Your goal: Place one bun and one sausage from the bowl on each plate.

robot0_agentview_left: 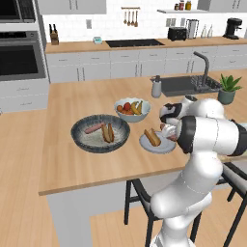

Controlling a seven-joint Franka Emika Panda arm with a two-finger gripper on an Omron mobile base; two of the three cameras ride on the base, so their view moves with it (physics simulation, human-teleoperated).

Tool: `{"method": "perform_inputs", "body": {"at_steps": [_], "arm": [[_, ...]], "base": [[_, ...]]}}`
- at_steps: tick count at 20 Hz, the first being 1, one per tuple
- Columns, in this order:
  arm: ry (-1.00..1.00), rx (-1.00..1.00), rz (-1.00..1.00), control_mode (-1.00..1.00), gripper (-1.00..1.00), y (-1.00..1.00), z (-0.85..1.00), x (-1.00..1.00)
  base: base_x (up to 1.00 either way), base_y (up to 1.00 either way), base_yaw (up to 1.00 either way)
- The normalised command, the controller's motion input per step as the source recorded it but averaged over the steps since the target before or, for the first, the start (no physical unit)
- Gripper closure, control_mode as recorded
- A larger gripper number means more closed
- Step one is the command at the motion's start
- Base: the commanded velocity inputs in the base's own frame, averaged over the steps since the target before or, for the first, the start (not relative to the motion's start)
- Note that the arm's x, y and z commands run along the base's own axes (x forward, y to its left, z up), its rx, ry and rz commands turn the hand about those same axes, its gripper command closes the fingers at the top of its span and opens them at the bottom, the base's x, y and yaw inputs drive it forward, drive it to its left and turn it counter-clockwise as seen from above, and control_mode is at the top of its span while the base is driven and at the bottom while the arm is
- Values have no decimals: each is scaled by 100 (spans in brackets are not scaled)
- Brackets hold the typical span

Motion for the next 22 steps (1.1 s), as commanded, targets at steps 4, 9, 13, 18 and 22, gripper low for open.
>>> {"method": "perform_inputs", "body": {"at_steps": [4, 9, 13, 18, 22], "arm": [[2, 0, 0, -100, 100, -9, -36, 50], [0, 0, 0, -100, 100, -1, -30, 44], [0, 0, 0, -100, 100, 0, -34, 18], [0, 0, 0, -100, -100, 0, -12, 2], [0, 0, 0, -100, -100, 0, 0, 0]], "base": [[0, 0, 0], [0, 0, 0], [0, 0, 0], [0, 0, 0], [0, 0, 0]]}}
